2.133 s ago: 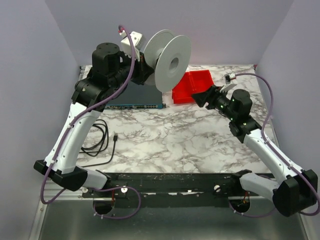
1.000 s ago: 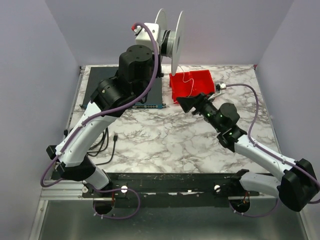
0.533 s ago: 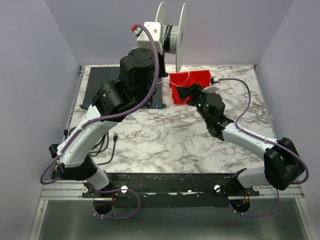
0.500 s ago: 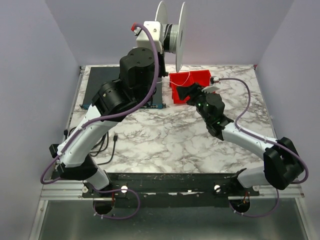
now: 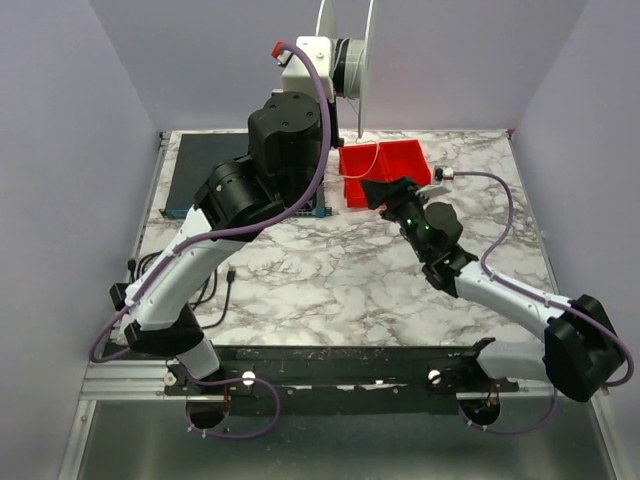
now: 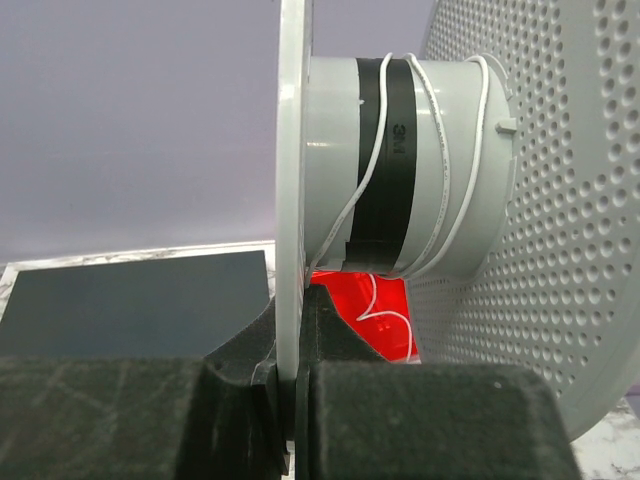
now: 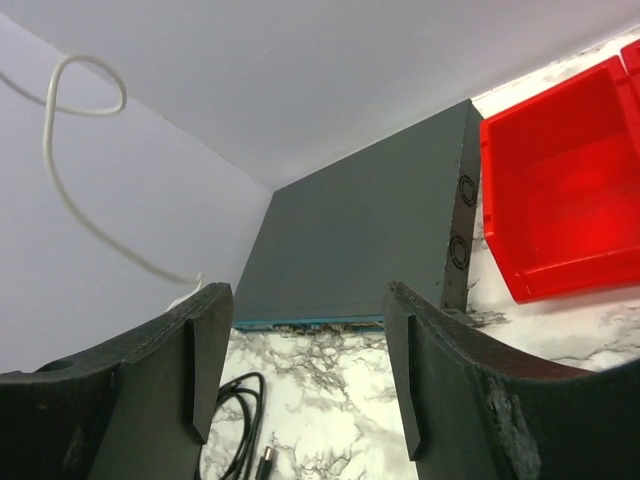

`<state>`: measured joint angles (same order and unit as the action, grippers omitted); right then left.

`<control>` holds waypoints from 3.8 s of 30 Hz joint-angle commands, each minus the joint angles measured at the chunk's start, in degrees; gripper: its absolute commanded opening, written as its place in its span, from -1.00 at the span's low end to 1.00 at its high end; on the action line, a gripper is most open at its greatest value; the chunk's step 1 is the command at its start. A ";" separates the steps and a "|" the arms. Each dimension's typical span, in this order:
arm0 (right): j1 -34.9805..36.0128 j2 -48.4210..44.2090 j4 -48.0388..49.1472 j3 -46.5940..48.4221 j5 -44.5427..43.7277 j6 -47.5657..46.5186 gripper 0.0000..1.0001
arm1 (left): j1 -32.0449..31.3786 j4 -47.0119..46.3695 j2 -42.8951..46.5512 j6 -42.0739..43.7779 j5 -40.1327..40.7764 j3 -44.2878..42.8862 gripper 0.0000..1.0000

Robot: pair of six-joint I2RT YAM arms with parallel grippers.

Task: Wrap the cables

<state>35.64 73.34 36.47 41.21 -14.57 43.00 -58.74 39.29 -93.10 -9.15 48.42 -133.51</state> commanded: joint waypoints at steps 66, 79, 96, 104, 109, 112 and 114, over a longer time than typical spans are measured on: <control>7.95 0.67 -25.02 12.13 1.62 -3.76 -0.99 | 4.15 -5.91 -5.88 0.16 -1.76 -5.05 -1.00; 13.62 -6.88 -52.45 28.73 5.90 -15.61 -0.99 | 11.25 -7.85 -10.29 -0.61 -5.29 4.97 -1.00; 13.65 -4.14 -67.67 53.01 -7.01 -30.29 -0.99 | 12.28 -17.59 -1.37 0.69 -17.01 31.62 -1.00; 10.91 -0.54 -65.45 56.44 -5.35 -33.86 -0.99 | 11.76 -21.54 8.11 0.51 -22.69 45.53 -1.00; 3.71 1.88 -63.42 56.13 2.07 -33.40 -0.99 | 10.11 -23.89 13.84 3.72 -25.56 52.91 -1.00; -0.72 3.29 -62.43 56.96 6.21 -32.66 -0.99 | 9.44 -24.01 17.37 5.70 -27.25 55.96 -1.00; -3.10 4.39 -62.22 57.86 8.52 -32.38 -0.99 | 9.43 -24.32 19.94 6.13 -28.89 57.95 -1.00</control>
<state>36.32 76.12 -27.83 96.42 -13.15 10.63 -48.77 20.67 -78.67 -5.37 23.94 -77.82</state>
